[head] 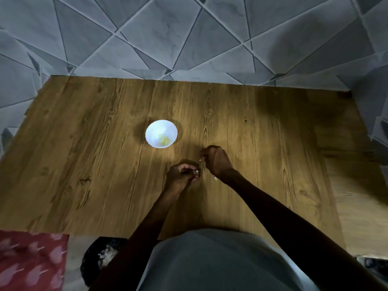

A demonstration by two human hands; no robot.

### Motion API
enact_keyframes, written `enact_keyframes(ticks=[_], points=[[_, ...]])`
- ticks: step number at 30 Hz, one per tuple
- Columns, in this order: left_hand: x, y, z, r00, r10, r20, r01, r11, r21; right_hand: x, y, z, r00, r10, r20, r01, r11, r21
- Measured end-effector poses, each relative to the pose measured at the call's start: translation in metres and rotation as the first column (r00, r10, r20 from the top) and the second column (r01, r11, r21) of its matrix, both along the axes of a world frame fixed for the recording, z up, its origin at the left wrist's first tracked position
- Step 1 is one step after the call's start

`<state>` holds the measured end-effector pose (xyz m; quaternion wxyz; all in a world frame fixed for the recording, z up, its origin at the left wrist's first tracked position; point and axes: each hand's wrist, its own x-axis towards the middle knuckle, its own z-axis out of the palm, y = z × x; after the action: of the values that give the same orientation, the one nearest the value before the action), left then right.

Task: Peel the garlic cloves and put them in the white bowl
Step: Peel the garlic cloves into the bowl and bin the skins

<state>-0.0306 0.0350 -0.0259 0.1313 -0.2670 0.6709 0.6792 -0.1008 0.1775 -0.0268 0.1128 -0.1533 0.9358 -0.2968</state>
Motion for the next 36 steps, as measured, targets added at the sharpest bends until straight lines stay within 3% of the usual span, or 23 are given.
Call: enact_keyframes(ticks=[6,18,26,33,36], points=[[-0.006,0.009,0.007,1.000,0.001,-0.007,0.000,0.998,0.063,0.013,0.025,0.016,0.993,0.082,0.079,-0.056,0.958,-0.282],[-0.009,0.008,0.014,0.999,-0.053,0.007,0.050,0.977,0.207,0.035,0.034,0.018,0.998,-0.002,0.063,0.016,0.975,-0.221],[-0.010,0.018,0.016,0.996,-0.048,0.072,0.043,0.997,0.070,0.053,0.037,0.019,0.997,-0.061,0.041,0.068,0.980,-0.186],[-0.010,0.022,0.013,0.994,-0.048,0.100,0.038,0.994,0.099,0.060,0.040,0.015,0.992,-0.123,0.027,0.126,0.964,-0.233],[-0.009,0.025,0.015,0.997,-0.021,0.079,0.013,0.995,0.104,0.061,0.040,0.020,0.978,-0.172,0.117,0.201,0.926,-0.318]])
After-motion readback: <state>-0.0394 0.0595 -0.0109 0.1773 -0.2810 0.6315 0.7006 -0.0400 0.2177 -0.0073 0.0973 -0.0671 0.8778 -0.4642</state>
